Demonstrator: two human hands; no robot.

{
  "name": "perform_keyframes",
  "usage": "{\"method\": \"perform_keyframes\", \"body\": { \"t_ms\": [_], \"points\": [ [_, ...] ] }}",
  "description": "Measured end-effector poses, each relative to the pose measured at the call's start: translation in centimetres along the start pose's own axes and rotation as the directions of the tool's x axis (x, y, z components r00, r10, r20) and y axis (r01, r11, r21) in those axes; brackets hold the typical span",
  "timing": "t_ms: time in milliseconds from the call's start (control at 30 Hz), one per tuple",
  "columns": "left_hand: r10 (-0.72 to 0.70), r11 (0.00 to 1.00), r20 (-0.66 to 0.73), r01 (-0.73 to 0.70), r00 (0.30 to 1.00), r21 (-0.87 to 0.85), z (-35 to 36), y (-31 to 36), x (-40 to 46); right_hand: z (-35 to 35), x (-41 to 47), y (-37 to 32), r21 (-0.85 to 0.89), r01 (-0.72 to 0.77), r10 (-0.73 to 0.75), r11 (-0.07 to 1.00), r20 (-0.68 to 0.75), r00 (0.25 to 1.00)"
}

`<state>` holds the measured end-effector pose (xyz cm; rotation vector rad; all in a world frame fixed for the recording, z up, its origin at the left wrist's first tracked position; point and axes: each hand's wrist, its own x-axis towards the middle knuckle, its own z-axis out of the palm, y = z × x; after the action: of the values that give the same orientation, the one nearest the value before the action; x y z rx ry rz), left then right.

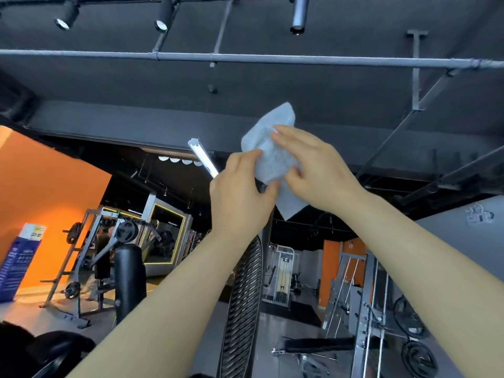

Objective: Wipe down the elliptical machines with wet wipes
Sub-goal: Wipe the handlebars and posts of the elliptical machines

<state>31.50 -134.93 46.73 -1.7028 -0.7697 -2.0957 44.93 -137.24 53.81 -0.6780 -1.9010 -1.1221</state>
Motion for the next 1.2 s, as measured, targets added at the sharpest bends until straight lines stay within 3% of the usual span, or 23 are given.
{"method": "perform_keyframes", "body": {
  "t_ms": [100,167,233,333,400,500,567,600,633,667,733,767,833,967,1100,1200],
  "points": [
    [-0.008,1.0,-0.033,0.008,0.999,-0.003,0.0,0.0,0.1,0.4,-0.5,0.6,-0.085,0.074,-0.075,0.994,-0.016,0.997],
    [0.033,0.999,-0.091,-0.031,0.995,0.02,-0.2,-0.1,-0.1,0.2,-0.9,0.4,-0.047,0.093,-0.096,0.995,-0.059,0.994],
    [0.062,0.998,-0.101,-0.06,0.993,0.024,-0.9,0.0,-0.1,-0.6,-1.0,0.0,0.041,0.016,-0.013,0.999,-0.052,0.999],
    [0.023,0.992,0.004,-0.022,1.0,-0.123,-2.4,0.8,0.1,-2.4,-1.1,-0.2,0.208,-0.185,0.17,0.96,0.09,0.981],
    [-0.054,0.974,0.07,0.068,0.996,-0.214,-3.5,1.5,0.6,-3.4,-1.2,-0.5,0.396,-0.282,0.271,0.874,0.083,0.959],
    [-0.156,0.917,0.117,0.188,0.981,-0.353,-4.1,2.7,1.6,-4.7,-1.2,-1.4,0.71,-0.35,0.382,0.611,0.123,0.916],
    [-0.202,0.899,0.113,0.23,0.973,-0.372,-4.2,3.3,2.3,-5.1,-1.2,-2.0,0.81,-0.392,0.387,0.436,0.225,0.894],
    [-0.21,0.913,0.1,0.231,0.973,-0.336,-4.1,3.5,2.6,-5.0,-1.1,-2.1,0.807,-0.423,0.402,0.412,0.256,0.879],
    [-0.211,0.932,0.082,0.226,0.974,-0.284,-4.1,3.5,2.7,-4.8,-0.9,-2.2,0.754,-0.456,0.443,0.473,0.244,0.863],
    [-0.205,0.951,0.054,0.212,0.977,-0.226,-4.2,3.4,2.6,-4.5,-0.5,-1.9,0.638,-0.481,0.501,0.601,0.167,0.849],
    [-0.165,0.981,-0.024,0.161,0.986,-0.111,-4.3,3.0,1.9,-3.9,0.9,-1.7,0.275,-0.5,0.552,0.821,-0.155,0.82],
    [-0.123,0.991,-0.06,0.12,0.991,-0.056,-4.1,2.7,1.2,-4.0,1.7,-2.0,0.152,-0.491,0.513,0.858,-0.293,0.807],
    [-0.066,0.998,-0.078,0.067,0.995,0.013,-2.8,1.9,-0.8,-3.4,3.4,-2.7,0.047,-0.416,0.399,0.908,-0.393,0.828],
    [-0.108,0.992,-0.026,0.11,0.994,0.064,0.6,0.5,-6.2,1.1,5.1,-2.9,-0.088,-0.096,0.085,0.991,-0.13,0.988],
    [-0.217,0.974,-0.008,0.217,0.976,0.056,1.7,-1.4,-8.9,2.6,2.4,-1.7,0.027,0.062,-0.061,0.998,-0.055,0.997],
    [-0.219,0.974,-0.036,0.22,0.975,0.055,1.7,-1.9,-9.2,2.8,-0.3,-1.9,0.12,0.118,-0.121,0.986,0.014,0.993]
  ]
}}
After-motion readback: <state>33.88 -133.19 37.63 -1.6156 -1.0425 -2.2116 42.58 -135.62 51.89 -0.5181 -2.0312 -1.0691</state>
